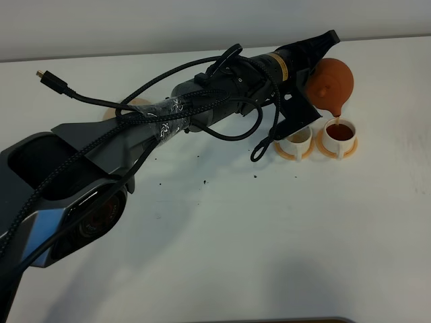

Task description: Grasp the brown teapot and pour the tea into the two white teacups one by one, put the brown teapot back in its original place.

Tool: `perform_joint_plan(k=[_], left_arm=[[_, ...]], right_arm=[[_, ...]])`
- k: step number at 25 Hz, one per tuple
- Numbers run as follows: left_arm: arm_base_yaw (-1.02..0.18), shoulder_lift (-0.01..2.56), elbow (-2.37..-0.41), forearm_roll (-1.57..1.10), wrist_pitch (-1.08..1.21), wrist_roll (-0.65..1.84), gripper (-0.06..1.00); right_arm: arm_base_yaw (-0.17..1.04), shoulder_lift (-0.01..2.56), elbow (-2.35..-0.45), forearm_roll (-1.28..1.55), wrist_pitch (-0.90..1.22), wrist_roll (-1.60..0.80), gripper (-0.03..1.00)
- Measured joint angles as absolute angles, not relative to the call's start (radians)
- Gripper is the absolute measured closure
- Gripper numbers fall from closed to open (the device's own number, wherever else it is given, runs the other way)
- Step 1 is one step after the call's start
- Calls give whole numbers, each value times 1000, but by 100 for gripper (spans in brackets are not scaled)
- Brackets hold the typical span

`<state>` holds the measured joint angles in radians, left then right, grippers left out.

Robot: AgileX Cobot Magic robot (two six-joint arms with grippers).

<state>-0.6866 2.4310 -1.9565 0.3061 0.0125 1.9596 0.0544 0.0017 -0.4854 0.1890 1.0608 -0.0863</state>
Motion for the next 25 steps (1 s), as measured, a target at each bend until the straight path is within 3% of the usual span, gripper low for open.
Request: perform_joint_plan(k=[25], left_arm=[[-680, 2431, -1956, 221, 89, 1724, 84]], right_arm=[[54, 2, -485, 189, 1061, -86, 73]])
